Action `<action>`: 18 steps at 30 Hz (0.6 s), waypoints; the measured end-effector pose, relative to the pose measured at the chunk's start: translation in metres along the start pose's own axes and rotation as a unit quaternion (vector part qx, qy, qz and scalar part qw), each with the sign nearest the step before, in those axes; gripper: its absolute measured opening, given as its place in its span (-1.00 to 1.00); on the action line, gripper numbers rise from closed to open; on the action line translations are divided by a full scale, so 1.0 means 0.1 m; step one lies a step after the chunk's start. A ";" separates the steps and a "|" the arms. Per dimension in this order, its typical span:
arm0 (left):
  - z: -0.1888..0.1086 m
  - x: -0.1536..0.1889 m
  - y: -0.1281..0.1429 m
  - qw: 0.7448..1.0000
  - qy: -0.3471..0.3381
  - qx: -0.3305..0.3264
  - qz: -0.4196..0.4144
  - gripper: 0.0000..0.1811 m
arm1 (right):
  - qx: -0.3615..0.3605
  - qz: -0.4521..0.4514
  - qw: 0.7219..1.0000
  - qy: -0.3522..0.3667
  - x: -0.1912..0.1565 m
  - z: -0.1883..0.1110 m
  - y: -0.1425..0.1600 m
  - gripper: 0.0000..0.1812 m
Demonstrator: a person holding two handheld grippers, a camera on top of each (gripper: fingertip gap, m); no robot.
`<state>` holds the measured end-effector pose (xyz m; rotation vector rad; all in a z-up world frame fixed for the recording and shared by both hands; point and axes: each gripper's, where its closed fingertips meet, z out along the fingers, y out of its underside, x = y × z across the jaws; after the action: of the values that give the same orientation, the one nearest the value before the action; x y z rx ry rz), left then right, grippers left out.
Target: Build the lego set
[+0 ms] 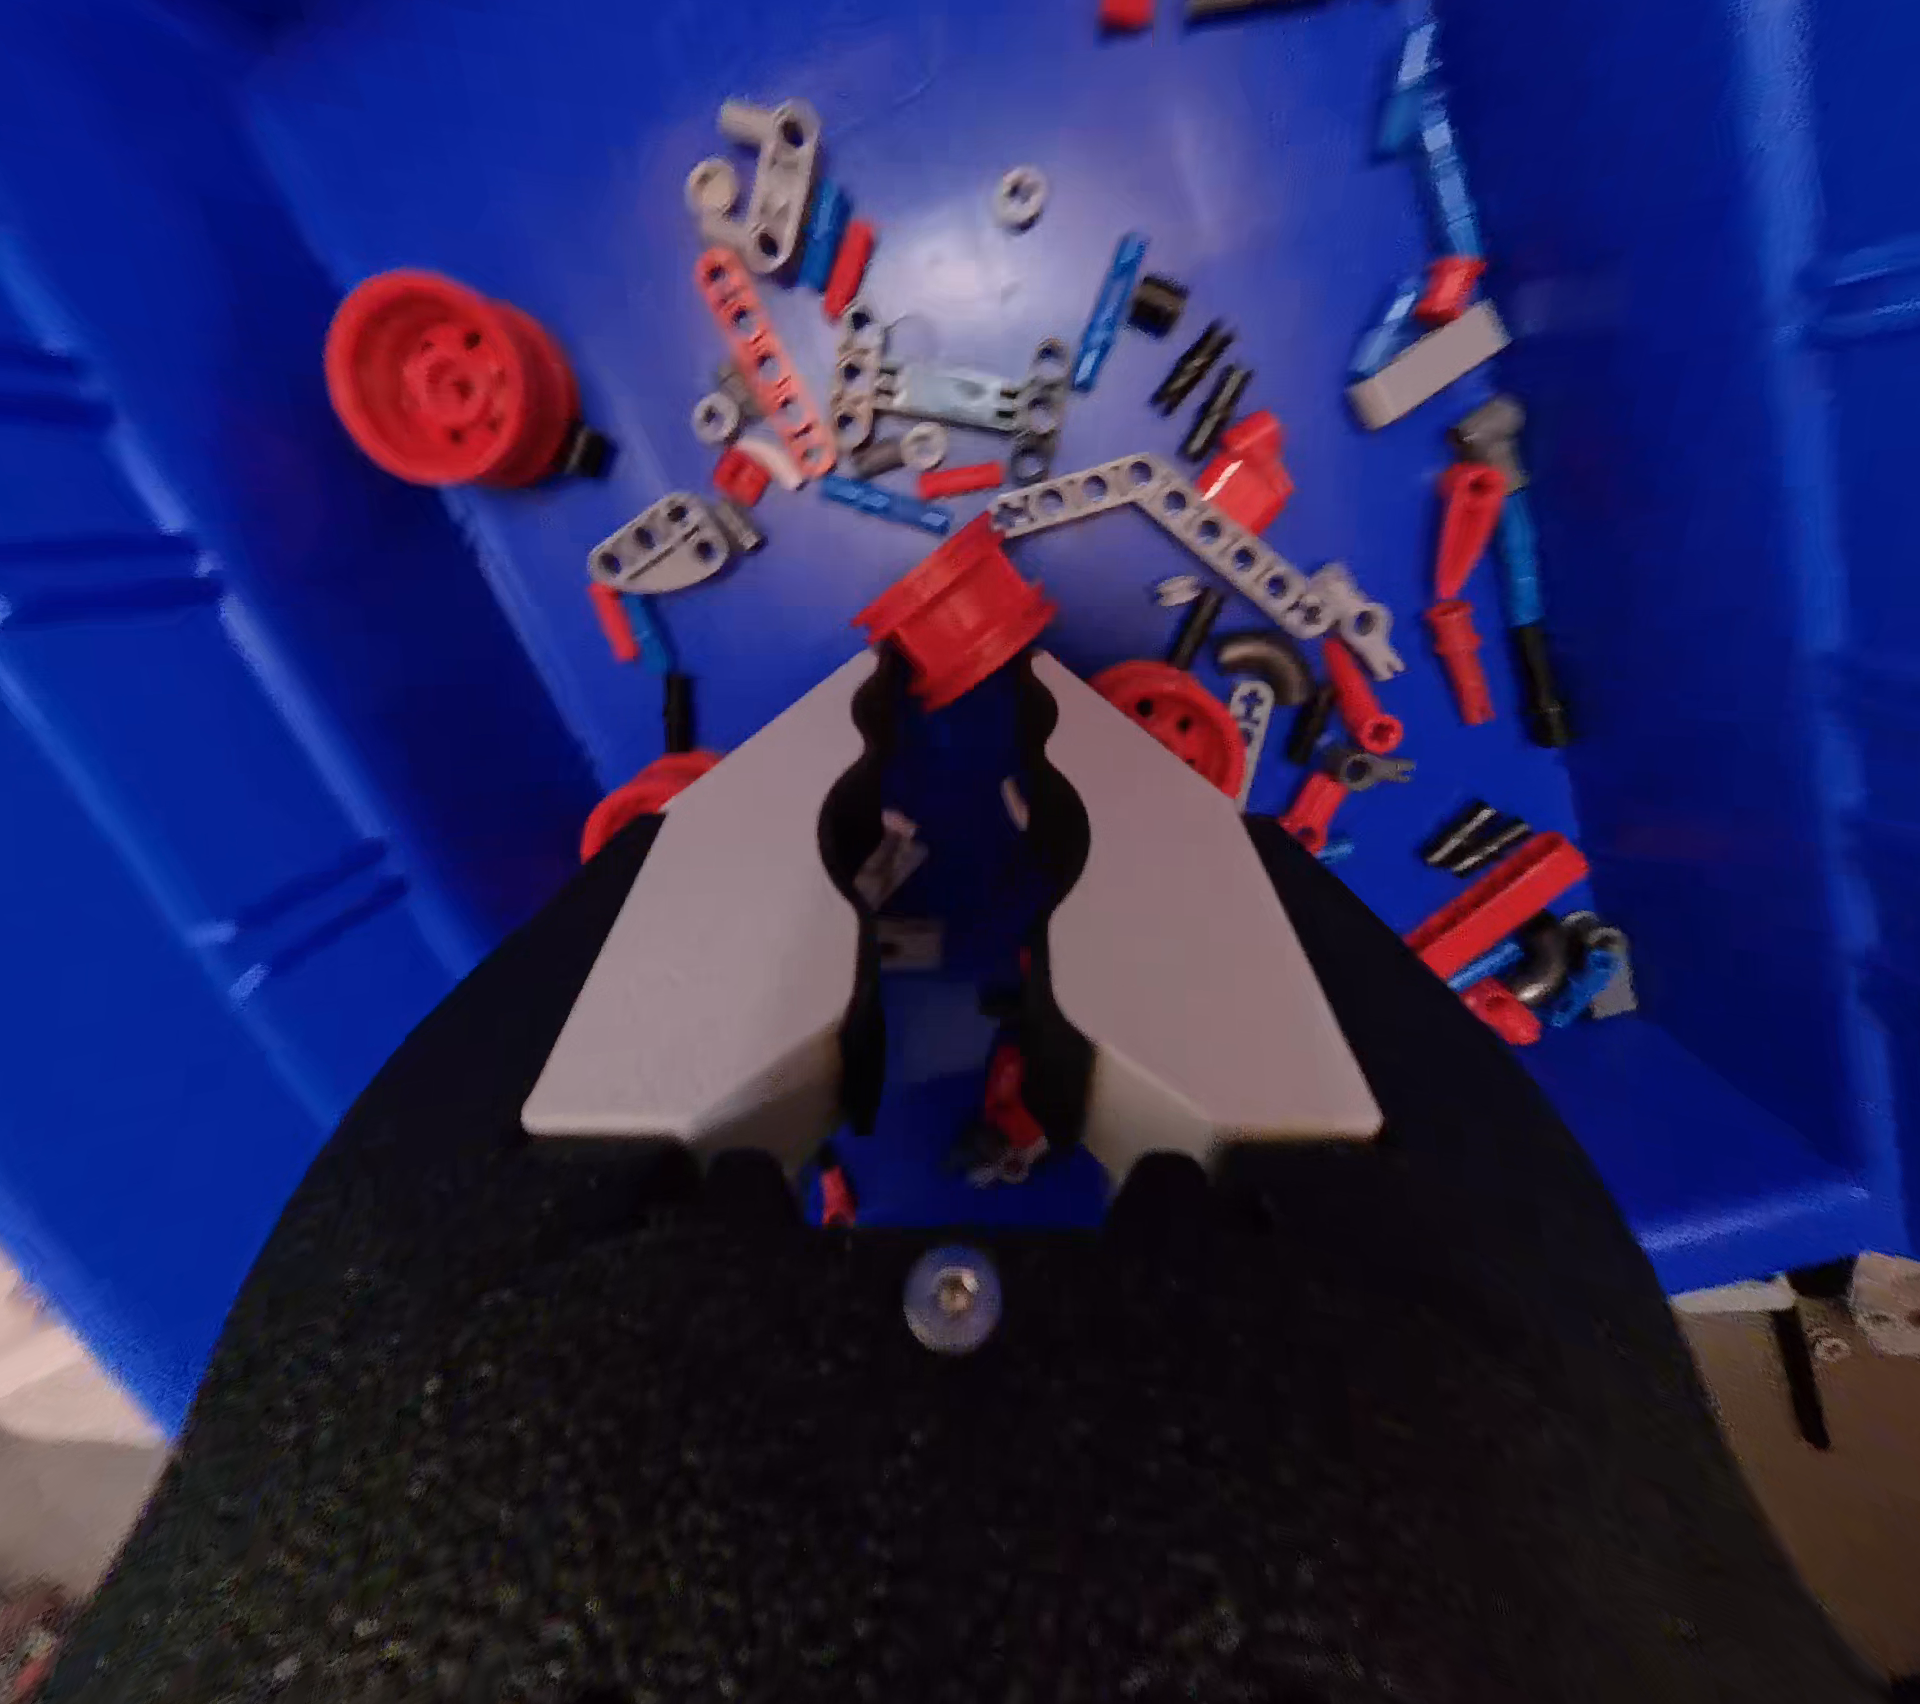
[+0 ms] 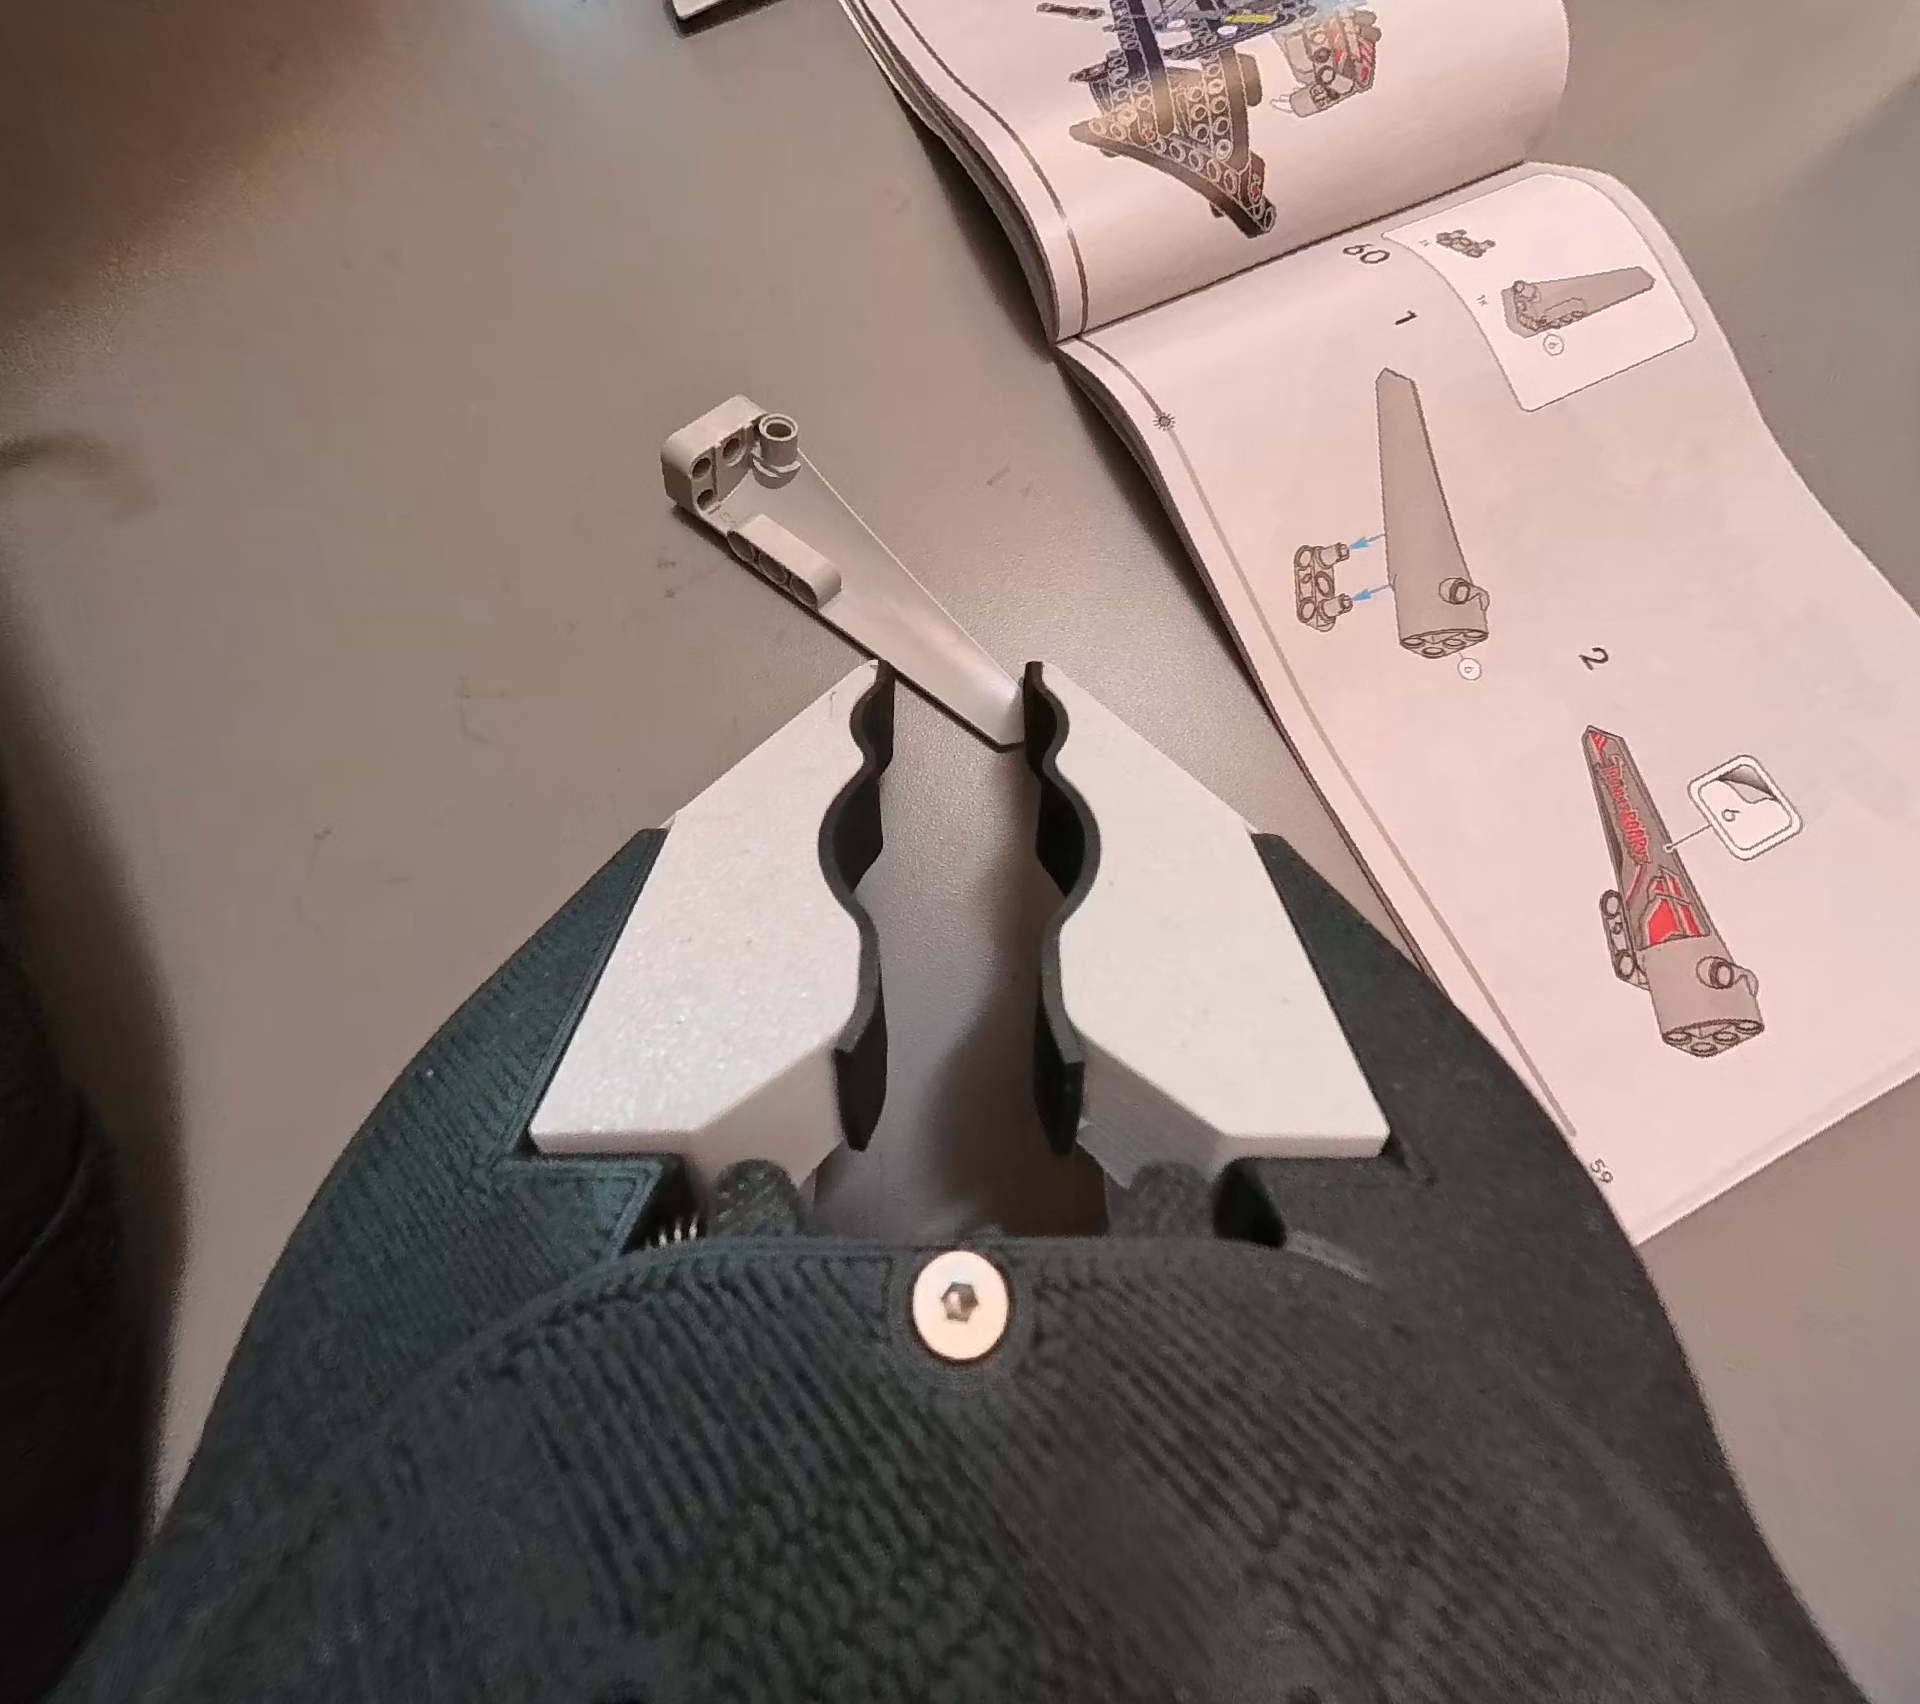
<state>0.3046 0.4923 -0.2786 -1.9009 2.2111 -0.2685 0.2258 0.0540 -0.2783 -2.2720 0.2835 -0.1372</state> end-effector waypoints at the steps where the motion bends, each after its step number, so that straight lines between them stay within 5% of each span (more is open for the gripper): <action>1: 0.00 0.06 -0.05 1.000 0.015 0.012 0.008 -0.77 | 0.000 0.002 1.000 0.001 0.00 0.00 0.00 -0.75; 9: -0.32 0.24 -0.02 0.993 0.073 0.053 0.076 -0.78 | 0.000 -0.001 1.000 0.004 0.01 0.00 0.00 -0.76; 13: -0.38 0.47 0.33 0.977 0.120 -0.001 0.174 -0.83 | 0.000 0.001 1.000 0.003 0.01 0.00 0.00 -0.76; 18: -0.22 0.57 0.57 0.967 0.144 -0.086 0.194 -0.91 | 0.000 -0.002 1.000 0.005 0.00 0.00 0.00 -0.77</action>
<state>0.2358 0.4446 -0.2761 -1.5308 2.8232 -0.3095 0.2263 0.0539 -0.2783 -2.2726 0.2847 -0.1513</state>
